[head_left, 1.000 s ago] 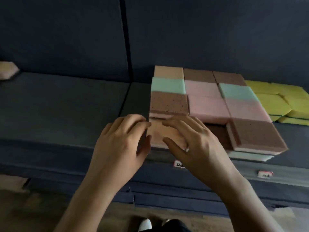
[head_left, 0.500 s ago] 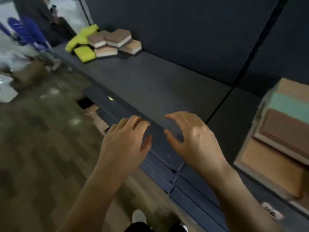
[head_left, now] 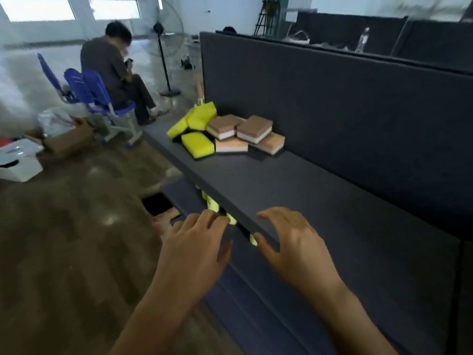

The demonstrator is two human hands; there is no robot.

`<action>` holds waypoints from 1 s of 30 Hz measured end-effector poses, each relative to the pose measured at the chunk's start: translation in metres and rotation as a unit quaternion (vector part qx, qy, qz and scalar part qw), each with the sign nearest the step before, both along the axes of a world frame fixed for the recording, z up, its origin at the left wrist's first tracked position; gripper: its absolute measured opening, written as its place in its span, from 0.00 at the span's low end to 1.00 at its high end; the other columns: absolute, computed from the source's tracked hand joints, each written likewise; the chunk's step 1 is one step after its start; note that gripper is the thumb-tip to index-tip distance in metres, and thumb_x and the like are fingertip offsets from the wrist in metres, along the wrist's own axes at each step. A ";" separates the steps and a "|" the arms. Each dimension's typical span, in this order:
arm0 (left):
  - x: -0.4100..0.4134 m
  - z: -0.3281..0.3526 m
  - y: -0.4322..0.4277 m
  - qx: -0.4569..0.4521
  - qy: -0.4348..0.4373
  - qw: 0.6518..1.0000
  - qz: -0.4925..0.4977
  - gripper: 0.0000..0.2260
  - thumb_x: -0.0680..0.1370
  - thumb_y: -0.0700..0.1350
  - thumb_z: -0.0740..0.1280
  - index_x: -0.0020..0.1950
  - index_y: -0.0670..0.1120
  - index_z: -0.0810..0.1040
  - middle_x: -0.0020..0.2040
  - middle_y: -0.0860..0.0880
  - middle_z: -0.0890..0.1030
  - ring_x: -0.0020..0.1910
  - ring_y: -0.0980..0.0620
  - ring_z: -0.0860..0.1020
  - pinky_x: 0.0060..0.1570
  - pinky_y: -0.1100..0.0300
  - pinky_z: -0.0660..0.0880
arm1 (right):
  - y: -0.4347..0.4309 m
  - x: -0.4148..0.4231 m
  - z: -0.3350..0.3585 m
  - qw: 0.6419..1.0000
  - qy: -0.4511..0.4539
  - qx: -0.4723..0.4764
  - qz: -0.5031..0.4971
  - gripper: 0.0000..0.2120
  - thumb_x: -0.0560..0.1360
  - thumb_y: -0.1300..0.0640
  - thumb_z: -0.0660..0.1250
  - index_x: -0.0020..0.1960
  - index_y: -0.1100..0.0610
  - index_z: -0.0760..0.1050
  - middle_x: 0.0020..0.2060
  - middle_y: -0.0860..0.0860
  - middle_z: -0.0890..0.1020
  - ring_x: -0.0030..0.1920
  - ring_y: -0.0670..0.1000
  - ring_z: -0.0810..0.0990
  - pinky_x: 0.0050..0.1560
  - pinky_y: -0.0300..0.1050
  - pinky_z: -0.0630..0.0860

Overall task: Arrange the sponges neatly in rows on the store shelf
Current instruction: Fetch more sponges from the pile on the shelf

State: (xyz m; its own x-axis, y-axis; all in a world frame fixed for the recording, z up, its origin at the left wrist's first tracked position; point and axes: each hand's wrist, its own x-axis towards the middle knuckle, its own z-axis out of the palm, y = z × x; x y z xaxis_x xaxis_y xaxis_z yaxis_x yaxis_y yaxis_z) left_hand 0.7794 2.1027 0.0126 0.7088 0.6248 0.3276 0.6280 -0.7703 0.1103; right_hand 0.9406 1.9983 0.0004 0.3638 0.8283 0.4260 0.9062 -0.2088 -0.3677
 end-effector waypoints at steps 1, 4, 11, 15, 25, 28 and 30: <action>-0.002 0.002 0.019 -0.001 0.001 1.000 -0.002 0.15 0.71 0.51 0.71 0.56 0.50 0.79 0.51 0.52 0.80 0.48 0.49 0.80 0.44 0.53 0.78 | 0.016 -0.003 0.003 1.000 -0.005 -0.001 -0.007 0.16 0.73 0.51 0.73 0.59 0.52 0.78 0.55 0.47 0.81 0.54 0.53 0.81 0.46 0.49 0.80; -0.001 0.007 0.067 -0.010 0.009 1.000 -0.021 0.14 0.72 0.52 0.71 0.55 0.51 0.79 0.50 0.53 0.79 0.47 0.50 0.79 0.42 0.54 0.76 | 0.059 -0.007 0.011 0.999 -0.004 -0.005 -0.033 0.17 0.72 0.51 0.74 0.59 0.52 0.79 0.56 0.47 0.81 0.55 0.52 0.81 0.46 0.48 0.80; 0.026 0.003 0.135 -0.030 0.003 0.996 -0.079 0.14 0.72 0.53 0.71 0.56 0.51 0.78 0.50 0.54 0.79 0.47 0.51 0.79 0.42 0.56 0.77 | 0.121 0.004 0.020 0.997 -0.002 -0.045 -0.063 0.16 0.73 0.50 0.72 0.60 0.52 0.78 0.57 0.47 0.81 0.56 0.51 0.80 0.49 0.47 0.79; 0.049 -0.004 0.162 -0.036 0.006 0.995 -0.090 0.15 0.72 0.53 0.69 0.57 0.52 0.78 0.52 0.54 0.79 0.49 0.51 0.79 0.43 0.56 0.76 | 0.150 0.033 0.033 0.996 0.010 -0.061 -0.071 0.18 0.77 0.48 0.67 0.65 0.52 0.75 0.62 0.47 0.77 0.63 0.51 0.75 0.57 0.46 0.75; 0.091 0.002 0.226 -0.003 -0.044 0.995 -0.088 0.15 0.75 0.54 0.60 0.57 0.50 0.78 0.52 0.52 0.79 0.47 0.49 0.78 0.42 0.56 0.75 | 0.232 0.097 0.049 0.991 0.013 -0.075 -0.109 0.19 0.78 0.47 0.65 0.67 0.52 0.72 0.67 0.52 0.71 0.64 0.56 0.71 0.62 0.53 0.73; 0.103 0.003 0.239 -0.005 -0.063 0.994 -0.095 0.14 0.76 0.53 0.62 0.58 0.49 0.78 0.55 0.50 0.78 0.50 0.48 0.77 0.44 0.54 0.75 | 0.259 0.110 0.048 0.978 0.009 -0.128 -0.163 0.24 0.78 0.43 0.63 0.70 0.51 0.66 0.71 0.57 0.63 0.66 0.60 0.66 0.67 0.57 0.68; 0.111 0.005 0.245 -0.016 -0.082 0.992 -0.098 0.16 0.75 0.52 0.65 0.61 0.49 0.76 0.59 0.48 0.76 0.54 0.47 0.76 0.46 0.52 0.76 | 0.277 0.117 0.044 0.969 0.017 -0.156 -0.191 0.30 0.76 0.38 0.63 0.72 0.50 0.62 0.73 0.60 0.58 0.67 0.63 0.64 0.68 0.60 0.65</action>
State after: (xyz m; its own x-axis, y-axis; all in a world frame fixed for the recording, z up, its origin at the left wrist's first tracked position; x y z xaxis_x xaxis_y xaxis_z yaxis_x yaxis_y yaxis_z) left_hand 0.8907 2.3481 0.0175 0.7559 0.4926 0.4313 0.4387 -0.8700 0.2249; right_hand 1.0579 2.2753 0.0447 0.6789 0.7169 0.1585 0.7290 -0.6328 -0.2610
